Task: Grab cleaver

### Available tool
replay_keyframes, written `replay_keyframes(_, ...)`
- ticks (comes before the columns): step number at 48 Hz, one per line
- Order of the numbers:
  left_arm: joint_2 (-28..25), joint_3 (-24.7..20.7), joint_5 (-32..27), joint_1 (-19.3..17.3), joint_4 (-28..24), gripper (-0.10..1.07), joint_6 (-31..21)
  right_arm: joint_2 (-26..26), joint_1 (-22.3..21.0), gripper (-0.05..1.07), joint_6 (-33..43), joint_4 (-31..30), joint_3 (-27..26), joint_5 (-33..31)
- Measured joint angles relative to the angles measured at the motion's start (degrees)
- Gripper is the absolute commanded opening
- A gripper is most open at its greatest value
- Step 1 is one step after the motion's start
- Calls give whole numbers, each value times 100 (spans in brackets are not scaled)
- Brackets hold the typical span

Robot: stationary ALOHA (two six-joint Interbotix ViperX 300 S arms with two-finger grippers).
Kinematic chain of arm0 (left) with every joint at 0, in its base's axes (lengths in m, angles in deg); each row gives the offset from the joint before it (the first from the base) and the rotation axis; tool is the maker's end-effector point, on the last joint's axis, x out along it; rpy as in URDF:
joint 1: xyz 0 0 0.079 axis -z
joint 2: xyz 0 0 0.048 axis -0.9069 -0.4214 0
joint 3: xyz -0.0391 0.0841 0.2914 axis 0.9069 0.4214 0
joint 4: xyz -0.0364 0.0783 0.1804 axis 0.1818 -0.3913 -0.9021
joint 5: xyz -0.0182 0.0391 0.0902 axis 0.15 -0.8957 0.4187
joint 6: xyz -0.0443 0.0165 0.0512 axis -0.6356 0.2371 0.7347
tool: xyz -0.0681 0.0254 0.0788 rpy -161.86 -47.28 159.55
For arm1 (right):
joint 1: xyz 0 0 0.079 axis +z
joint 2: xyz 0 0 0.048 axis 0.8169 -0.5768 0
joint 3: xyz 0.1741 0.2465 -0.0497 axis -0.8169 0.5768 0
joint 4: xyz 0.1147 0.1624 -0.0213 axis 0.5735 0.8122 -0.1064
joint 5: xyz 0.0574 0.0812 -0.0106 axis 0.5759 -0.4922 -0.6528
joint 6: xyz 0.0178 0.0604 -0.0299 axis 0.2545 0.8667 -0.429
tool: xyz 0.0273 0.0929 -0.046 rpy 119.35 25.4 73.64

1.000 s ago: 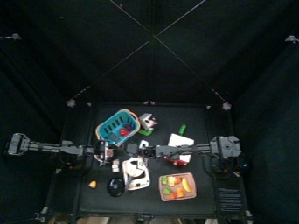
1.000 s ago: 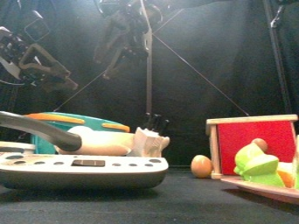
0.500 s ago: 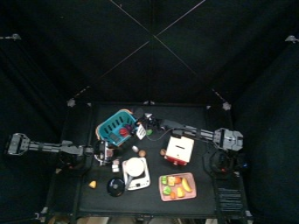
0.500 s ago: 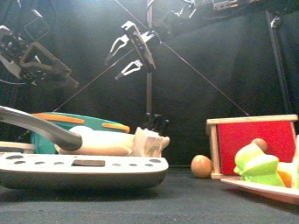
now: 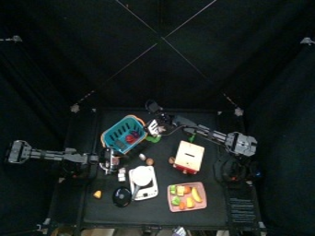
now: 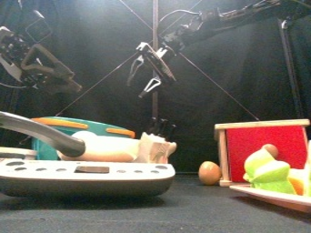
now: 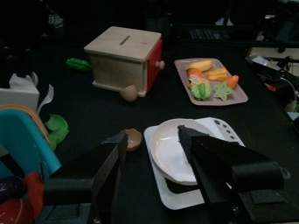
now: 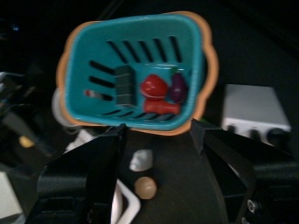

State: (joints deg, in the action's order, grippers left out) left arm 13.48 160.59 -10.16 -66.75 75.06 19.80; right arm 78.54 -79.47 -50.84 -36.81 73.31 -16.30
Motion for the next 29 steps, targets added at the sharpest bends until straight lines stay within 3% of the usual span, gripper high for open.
replay_keyframes(13,0,0,-9,0,0,87,0,-114,220,92,800,-1459,9,-229)
replay_keyframes(29,0,0,-9,0,9,86,0,-202,527,91,993,-1793,431,-220)
